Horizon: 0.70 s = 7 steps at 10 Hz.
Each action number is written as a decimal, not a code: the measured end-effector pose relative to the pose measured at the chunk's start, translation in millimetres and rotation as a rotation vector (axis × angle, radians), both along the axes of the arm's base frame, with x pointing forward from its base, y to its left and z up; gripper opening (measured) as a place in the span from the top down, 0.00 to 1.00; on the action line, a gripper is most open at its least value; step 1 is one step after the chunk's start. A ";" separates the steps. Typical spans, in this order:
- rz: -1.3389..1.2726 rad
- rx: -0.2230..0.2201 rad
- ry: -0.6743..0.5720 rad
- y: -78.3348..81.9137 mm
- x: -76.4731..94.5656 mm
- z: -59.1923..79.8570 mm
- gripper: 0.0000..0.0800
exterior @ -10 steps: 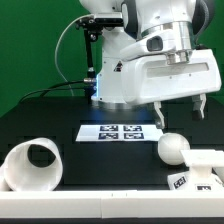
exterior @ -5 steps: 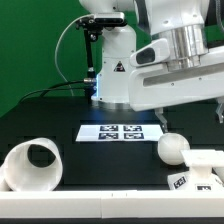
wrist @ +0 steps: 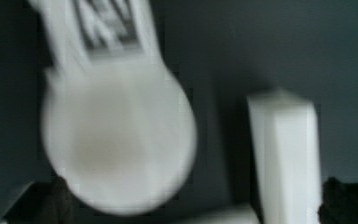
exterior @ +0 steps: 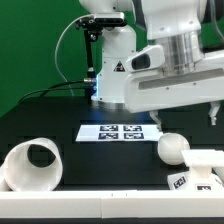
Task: Assemble lamp
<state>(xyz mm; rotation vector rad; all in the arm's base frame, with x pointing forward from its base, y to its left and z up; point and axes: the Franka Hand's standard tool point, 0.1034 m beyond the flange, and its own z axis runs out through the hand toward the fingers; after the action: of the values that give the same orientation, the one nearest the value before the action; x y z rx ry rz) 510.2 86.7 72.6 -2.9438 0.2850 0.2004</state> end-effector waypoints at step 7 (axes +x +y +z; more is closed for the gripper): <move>0.087 0.070 0.479 1.7 -14.5 -13.0 0.13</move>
Offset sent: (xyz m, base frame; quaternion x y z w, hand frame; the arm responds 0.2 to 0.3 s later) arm 0.0000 0.0000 0.0000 0.0000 -0.1938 0.0000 0.9810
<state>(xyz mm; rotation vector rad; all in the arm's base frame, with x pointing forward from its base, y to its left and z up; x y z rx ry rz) 495.6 88.4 59.6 -2.8013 0.2050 0.9096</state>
